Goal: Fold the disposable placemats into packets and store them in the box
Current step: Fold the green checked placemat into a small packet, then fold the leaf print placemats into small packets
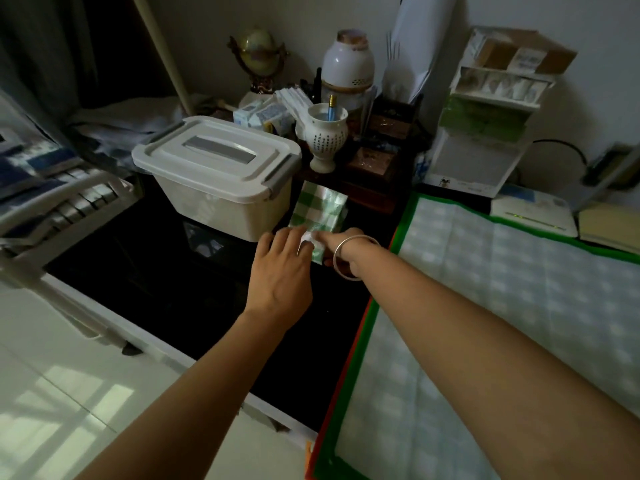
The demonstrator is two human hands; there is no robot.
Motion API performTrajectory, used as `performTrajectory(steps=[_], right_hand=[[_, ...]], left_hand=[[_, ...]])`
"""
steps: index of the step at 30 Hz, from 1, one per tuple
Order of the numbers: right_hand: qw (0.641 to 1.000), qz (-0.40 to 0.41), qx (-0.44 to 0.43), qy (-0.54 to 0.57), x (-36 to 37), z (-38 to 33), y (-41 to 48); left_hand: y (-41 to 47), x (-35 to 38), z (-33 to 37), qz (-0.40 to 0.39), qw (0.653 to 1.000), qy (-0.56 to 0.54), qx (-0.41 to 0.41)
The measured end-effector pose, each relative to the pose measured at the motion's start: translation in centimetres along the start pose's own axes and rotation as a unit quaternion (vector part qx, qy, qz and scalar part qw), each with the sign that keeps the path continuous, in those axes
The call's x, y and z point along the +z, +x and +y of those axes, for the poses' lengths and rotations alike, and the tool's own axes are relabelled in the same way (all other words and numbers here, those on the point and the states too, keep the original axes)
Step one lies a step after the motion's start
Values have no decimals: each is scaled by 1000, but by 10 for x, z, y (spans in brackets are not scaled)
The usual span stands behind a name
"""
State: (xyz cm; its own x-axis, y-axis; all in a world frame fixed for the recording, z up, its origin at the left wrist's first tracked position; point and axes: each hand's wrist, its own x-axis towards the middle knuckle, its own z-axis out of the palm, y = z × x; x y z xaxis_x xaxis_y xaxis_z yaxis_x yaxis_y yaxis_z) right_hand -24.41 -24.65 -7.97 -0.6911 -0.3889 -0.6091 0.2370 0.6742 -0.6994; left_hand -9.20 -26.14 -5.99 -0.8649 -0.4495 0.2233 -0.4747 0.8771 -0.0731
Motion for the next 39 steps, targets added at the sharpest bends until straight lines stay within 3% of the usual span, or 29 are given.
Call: performTrajectory(steps=[7,21,24,29,34,36,39], right_hand=[[995,-60,-20,81,3,-12,-1],[983,-40,-131,121,-28,23,-58],[979,-5,-165,124,-43,46,-88],[956,96,-275,12,-91,126,-145],[868,225,-357,-261,-158,243,-188],[864,206,-309,-340,-177,273,-202],[860,108,-228,-443,-199,301,-229]], left_hand=[[-5,10,-8,-18,998,-51,-44],[-32,1,8,-10,991,-123,-59],[-45,-7,20,-9,986,-156,-59],[-75,-25,68,-35,973,-228,24],[-113,-38,149,-197,941,-234,143],[-120,-39,178,-225,932,-216,183],[-135,-42,204,-249,920,-167,254]])
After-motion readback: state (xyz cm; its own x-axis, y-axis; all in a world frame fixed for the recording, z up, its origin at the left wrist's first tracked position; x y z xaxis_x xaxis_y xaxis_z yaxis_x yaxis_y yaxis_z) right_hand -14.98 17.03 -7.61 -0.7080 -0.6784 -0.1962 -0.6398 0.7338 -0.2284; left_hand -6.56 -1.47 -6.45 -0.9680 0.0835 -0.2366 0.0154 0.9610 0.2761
